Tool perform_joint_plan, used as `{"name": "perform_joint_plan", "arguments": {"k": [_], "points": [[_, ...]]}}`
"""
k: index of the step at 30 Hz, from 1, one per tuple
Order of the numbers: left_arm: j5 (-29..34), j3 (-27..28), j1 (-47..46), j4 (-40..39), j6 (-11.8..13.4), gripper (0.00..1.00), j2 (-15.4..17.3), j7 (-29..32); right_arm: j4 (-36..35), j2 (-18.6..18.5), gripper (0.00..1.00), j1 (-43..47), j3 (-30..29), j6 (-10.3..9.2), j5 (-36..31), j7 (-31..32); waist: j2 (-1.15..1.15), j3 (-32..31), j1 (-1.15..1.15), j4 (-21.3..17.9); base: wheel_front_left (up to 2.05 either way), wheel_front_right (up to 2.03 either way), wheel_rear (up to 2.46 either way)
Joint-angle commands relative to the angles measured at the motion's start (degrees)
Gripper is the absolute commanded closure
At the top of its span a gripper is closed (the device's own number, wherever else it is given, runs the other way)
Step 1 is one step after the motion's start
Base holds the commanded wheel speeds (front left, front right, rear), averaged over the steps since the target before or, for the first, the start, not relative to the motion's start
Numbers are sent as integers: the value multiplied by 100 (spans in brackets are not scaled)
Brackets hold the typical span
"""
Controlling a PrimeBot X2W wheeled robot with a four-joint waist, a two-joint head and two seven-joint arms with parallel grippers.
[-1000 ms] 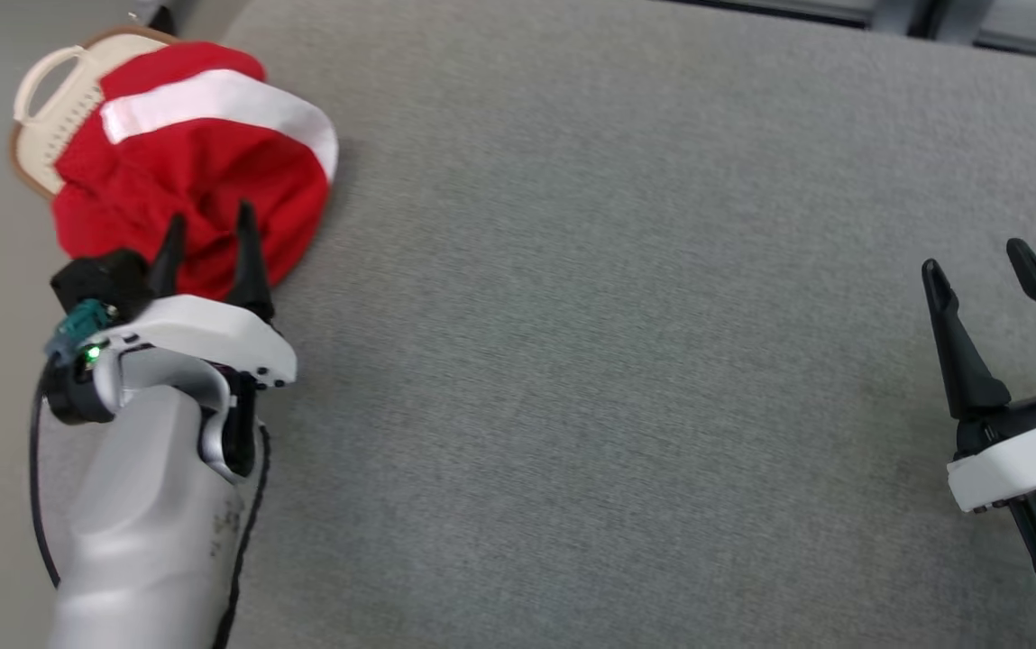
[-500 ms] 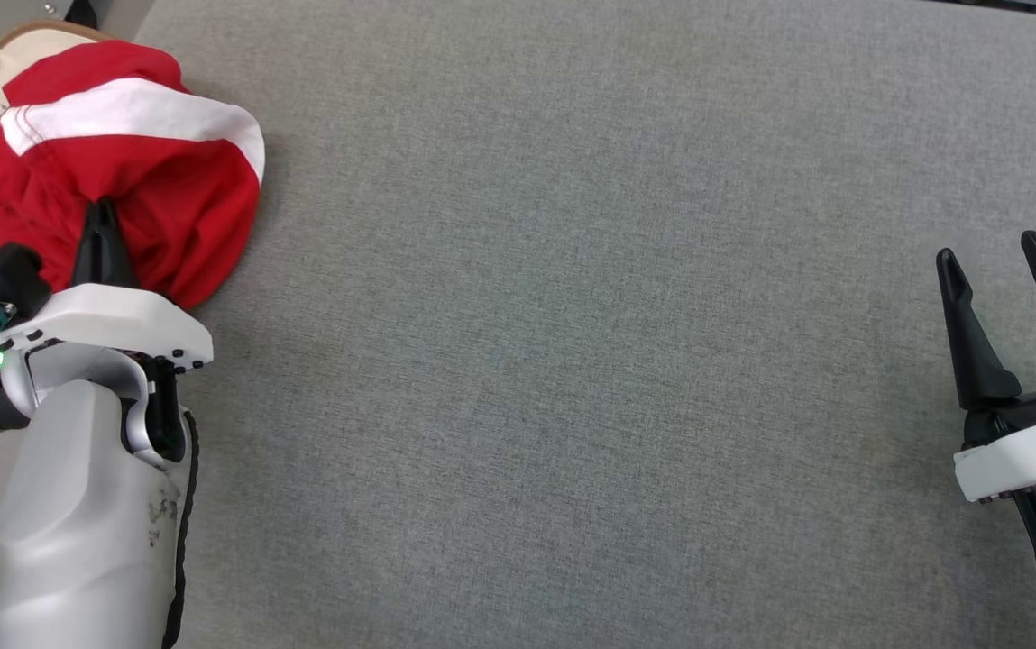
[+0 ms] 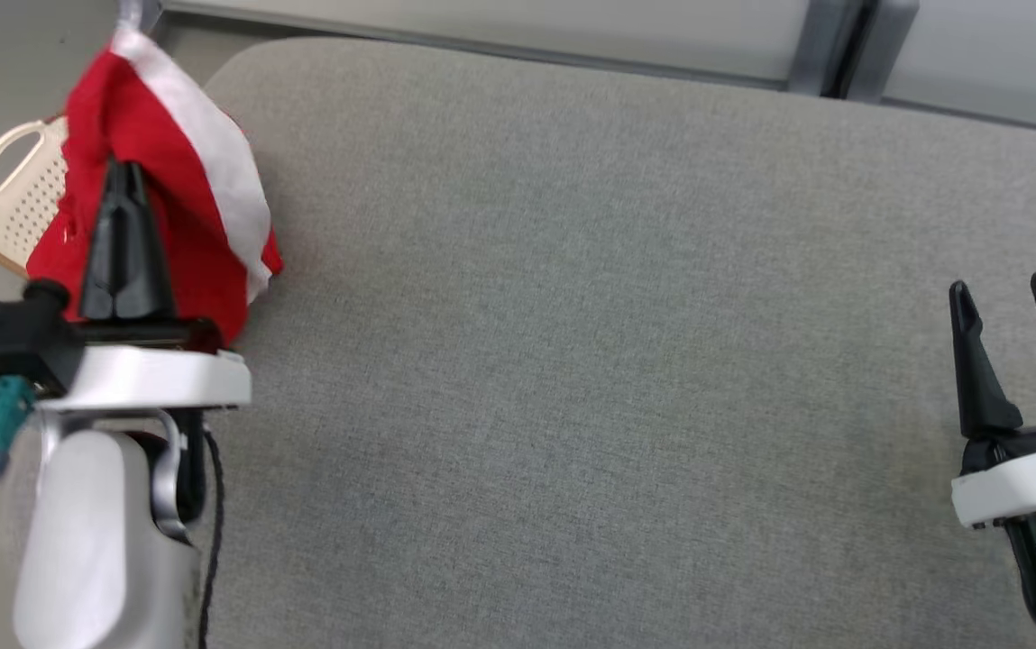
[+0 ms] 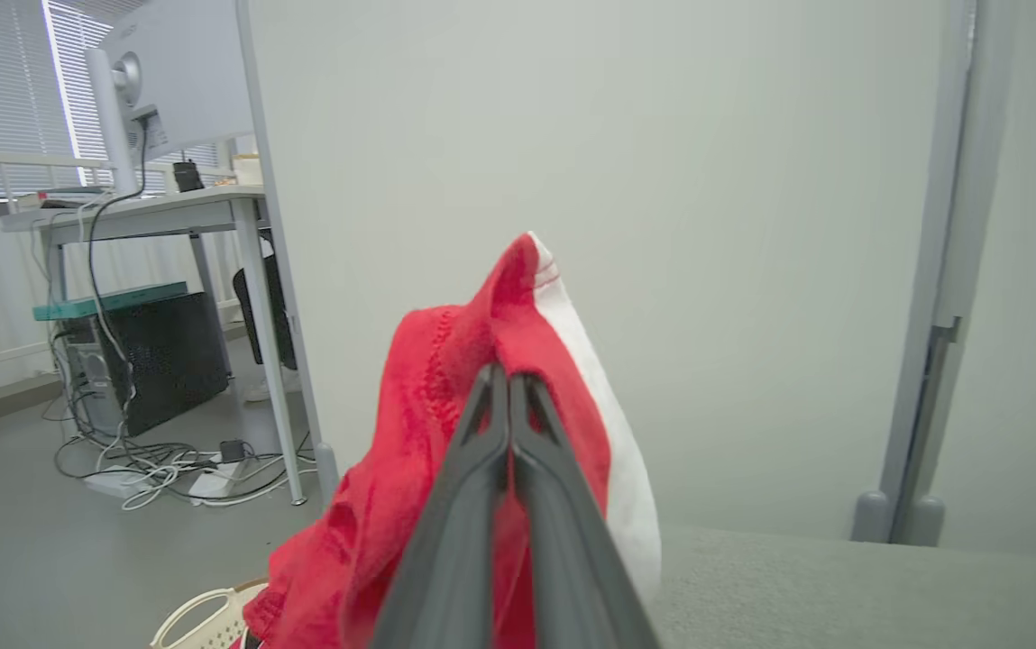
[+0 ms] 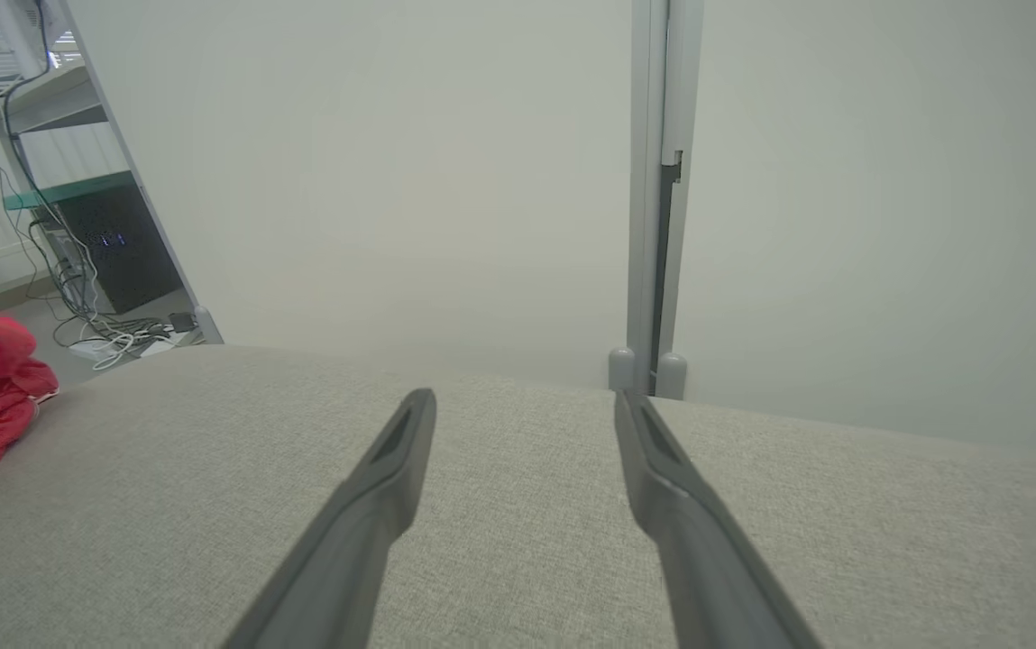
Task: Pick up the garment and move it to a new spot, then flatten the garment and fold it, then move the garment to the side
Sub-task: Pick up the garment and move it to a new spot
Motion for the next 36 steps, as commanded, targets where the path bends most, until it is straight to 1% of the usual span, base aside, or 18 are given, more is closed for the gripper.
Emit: {"name": "perform_joint_plan", "arguments": {"k": [1, 6, 9, 11, 12, 15, 19, 23, 27, 29, 32, 36], "points": [[62, -115, 152, -216, -39, 100, 10, -3, 25, 38, 0, 79, -36, 0, -19, -54, 0, -197, 0, -95, 0, 0, 0], [108, -790, 629, -1040, -110, 100, -29, -3, 59, 207, 0, 186, -58, 0, -52, -70, 0, -426, 0, -349, 0, 0, 0], [70, -1222, 767, -1340, -122, 100, -27, -2, 39, 299, 0, 146, -7, 0, -65, -81, 0, -463, 0, -644, 0, 0, 0], [19, -1522, 808, -1408, -137, 100, -32, 22, 41, 350, 0, 102, 28, 0, -50, -99, 0, -460, 0, -887, 0, 0, 0], [19, -1522, 808, -1408, -137, 100, -32, 22, 41, 350, 0, 102, 28, 0, -50, -99, 0, -460, 0, -887, 0, 0, 0], [-115, -1973, 705, -1403, -118, 100, -32, 75, 76, 401, 0, 32, 124, 0, 4, -127, 0, -399, 0, -1316, 0, 0, 0], [-296, -2657, 347, -1169, -134, 100, -35, 170, 171, 445, 0, -78, 255, 0, 94, -206, 0, -203, 0, -1940, 0, 0, 0], [-491, -3397, -135, -875, -138, 100, -28, 248, 313, 509, 0, -265, 436, 0, 189, -346, 0, 84, 0, -2687, 0, 0, 0], [-625, -4168, -631, -462, -158, 100, -27, 379, 555, 567, 0, -381, 524, 0, 320, -532, 0, 371, 0, -3291, 0, 0, 0], [-680, -4519, -855, -151, -168, 100, -17, 468, 695, 602, 0, -432, 546, 0, 383, -638, 0, 497, 0, -3520, 0, 0, 0], [-748, -5017, -1098, 370, -221, 100, -21, 589, 891, 642, 0, -495, 576, 0, 471, -787, 0, 636, 0, -3751, 0, 0, 0], [-853, -5627, -1324, 958, -300, 100, -19, 696, 1082, 666, 0, -575, 612, 0, 558, -930, 0, 764, 0, -3873, 0, 0, 0]]}}
